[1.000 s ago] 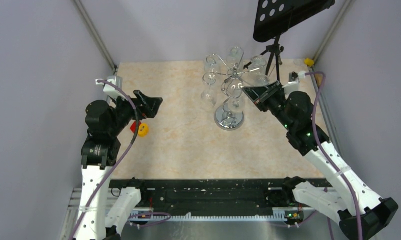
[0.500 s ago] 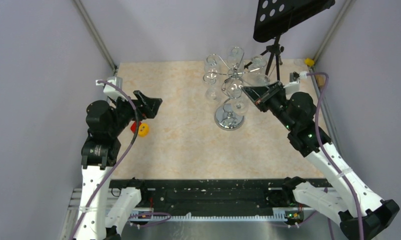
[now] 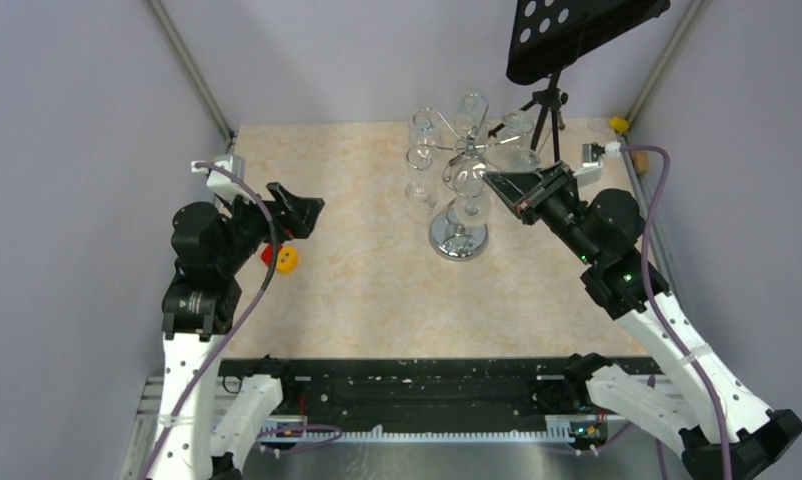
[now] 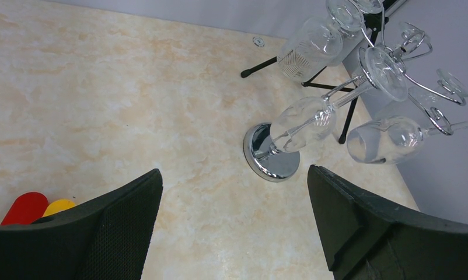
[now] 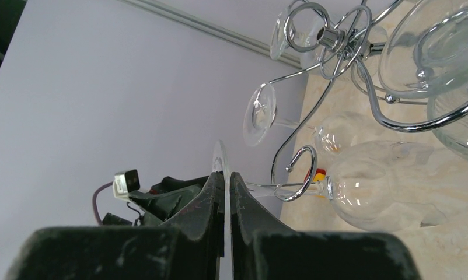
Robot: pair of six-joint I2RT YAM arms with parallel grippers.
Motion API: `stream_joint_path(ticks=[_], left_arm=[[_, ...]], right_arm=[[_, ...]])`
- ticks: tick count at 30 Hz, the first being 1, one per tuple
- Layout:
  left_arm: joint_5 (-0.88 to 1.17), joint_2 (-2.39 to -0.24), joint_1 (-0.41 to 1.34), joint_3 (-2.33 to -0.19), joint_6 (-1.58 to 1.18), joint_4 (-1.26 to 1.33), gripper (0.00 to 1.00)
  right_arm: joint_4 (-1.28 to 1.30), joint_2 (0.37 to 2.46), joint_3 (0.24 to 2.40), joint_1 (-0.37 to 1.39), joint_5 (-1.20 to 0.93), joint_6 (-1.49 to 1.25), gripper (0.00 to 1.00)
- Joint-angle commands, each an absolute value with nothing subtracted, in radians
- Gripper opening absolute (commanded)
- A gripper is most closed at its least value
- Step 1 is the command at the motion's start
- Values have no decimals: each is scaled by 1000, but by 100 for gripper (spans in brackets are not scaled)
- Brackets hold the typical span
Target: Take the wine glass off the wine glass rack
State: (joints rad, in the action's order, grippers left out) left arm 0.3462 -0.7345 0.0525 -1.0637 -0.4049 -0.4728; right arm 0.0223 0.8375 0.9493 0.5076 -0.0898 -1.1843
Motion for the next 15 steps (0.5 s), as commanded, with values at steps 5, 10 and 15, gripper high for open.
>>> stream_joint_path(ticks=[5, 10, 15], left_arm=[[346, -723, 51, -1084, -402, -445, 97], [351, -733, 51, -1083, -408, -439, 97], [412, -745, 51, -1081, -398, -425, 97]], right_arm=[[-139, 905, 976, 515, -182, -1215, 0], [-150, 951, 1000, 515, -186, -1205, 0], [-167, 973, 1004, 515, -109, -1164, 0]])
